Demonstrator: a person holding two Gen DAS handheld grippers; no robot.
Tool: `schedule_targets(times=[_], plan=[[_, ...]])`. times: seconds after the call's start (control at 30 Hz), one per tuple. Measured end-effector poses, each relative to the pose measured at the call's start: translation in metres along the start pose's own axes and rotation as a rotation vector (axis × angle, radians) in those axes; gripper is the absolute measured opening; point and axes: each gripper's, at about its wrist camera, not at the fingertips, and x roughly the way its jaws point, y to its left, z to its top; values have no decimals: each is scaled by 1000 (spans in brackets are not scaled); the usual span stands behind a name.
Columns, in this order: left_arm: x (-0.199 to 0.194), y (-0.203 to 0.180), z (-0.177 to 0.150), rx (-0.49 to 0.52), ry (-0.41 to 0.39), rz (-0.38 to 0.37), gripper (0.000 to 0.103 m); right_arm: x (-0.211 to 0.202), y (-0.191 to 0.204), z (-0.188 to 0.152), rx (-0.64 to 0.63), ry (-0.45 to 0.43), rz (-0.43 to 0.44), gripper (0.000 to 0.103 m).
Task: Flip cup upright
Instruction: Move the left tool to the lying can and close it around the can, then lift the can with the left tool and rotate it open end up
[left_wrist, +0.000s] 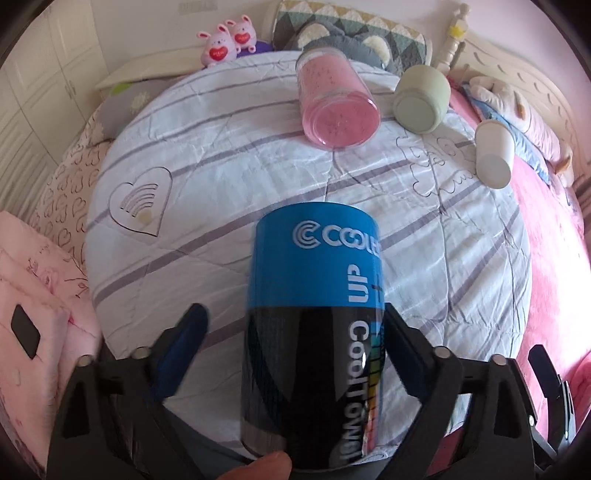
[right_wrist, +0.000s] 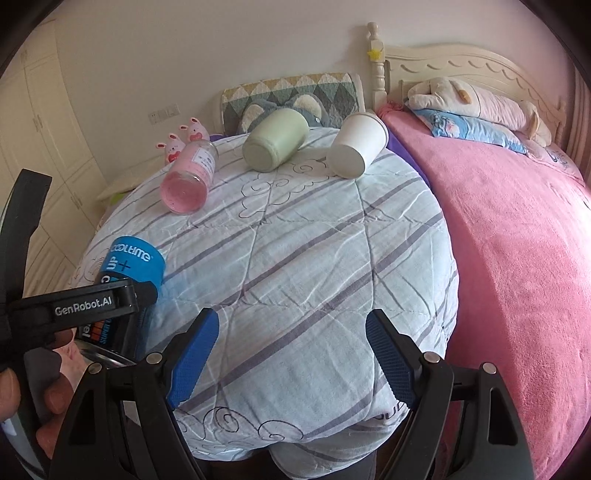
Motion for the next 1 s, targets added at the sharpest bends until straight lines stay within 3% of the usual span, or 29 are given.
schedule_targets(times=[0.1,0.27,0.33,0.57,0.67,0.83,1.0], plan=[[2,-3,1,12,12,-25,73,2,-3,1,6,1,-2,83],[1,-4,4,40,-4,-45,72,3,-5,1,11,6,-6,83],[-5,-5,5,60,-53,-57,72,3,-6,1,13,7,-7,83],[-42,-20,-16,205,-531,54,70,-1,-6,-2,18,5,-13,83],[-38,-23,-33,248,-688,74,69,-2,-5,-4,17,5,-18,83],[-19,-22,-37,271,-643,32,68,-2,-4,-11,16,19,-36,83],[-23,-26,-33,284,-647,17,68,-5,-4,-11,12,16,-42,83]])
